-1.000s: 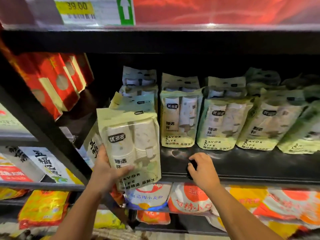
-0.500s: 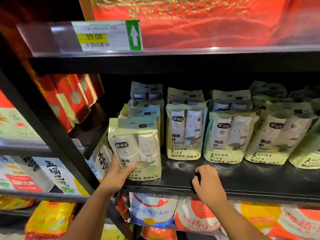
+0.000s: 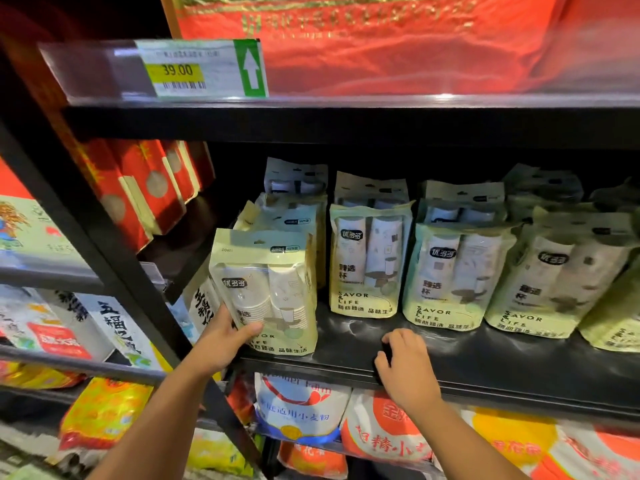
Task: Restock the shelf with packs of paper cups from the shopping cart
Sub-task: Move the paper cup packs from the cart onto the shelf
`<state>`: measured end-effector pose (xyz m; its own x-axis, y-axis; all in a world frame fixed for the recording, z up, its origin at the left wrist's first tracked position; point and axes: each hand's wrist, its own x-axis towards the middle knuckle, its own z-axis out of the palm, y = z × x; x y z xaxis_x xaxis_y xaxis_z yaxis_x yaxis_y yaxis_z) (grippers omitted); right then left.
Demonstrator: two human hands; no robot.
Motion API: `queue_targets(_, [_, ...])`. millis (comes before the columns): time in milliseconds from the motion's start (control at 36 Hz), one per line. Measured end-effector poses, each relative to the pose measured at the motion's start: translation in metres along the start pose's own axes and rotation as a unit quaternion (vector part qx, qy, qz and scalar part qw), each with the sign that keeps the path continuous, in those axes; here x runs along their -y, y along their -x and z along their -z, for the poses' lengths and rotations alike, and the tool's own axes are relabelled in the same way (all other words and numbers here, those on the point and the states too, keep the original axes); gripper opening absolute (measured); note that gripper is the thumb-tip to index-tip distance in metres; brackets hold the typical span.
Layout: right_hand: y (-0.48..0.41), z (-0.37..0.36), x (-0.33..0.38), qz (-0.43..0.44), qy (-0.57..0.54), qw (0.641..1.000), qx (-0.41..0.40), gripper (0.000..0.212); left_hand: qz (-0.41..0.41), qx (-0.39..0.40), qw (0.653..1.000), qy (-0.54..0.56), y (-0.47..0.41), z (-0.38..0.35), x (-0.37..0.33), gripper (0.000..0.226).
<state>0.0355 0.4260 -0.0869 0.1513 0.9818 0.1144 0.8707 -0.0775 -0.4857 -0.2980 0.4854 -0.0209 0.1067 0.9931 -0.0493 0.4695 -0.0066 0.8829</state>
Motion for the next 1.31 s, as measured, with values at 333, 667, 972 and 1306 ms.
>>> queue_targets(333, [0.018,0.012,-0.01,0.026,0.127,0.987,0.092,0.082,0.102,-0.081,0.991,0.016,0.057,-0.044,-0.002,0.063])
queue_targets(667, [0.06,-0.02,0.033,0.117,0.127,0.971,0.166,0.08,0.227,-0.058,0.961,-0.147,0.201,-0.077,0.057,0.042])
queue_targets(972, [0.118,-0.052,0.115,0.232,0.103,0.922,0.294,0.057,0.359,-0.116,0.91,-0.174,0.321,-0.021,0.102,0.045])
queue_targets(1306, [0.196,-0.127,0.259,0.306,0.182,0.857,0.374,0.062,0.425,-0.164,0.862,-0.224,0.456,0.081,0.189,0.056])
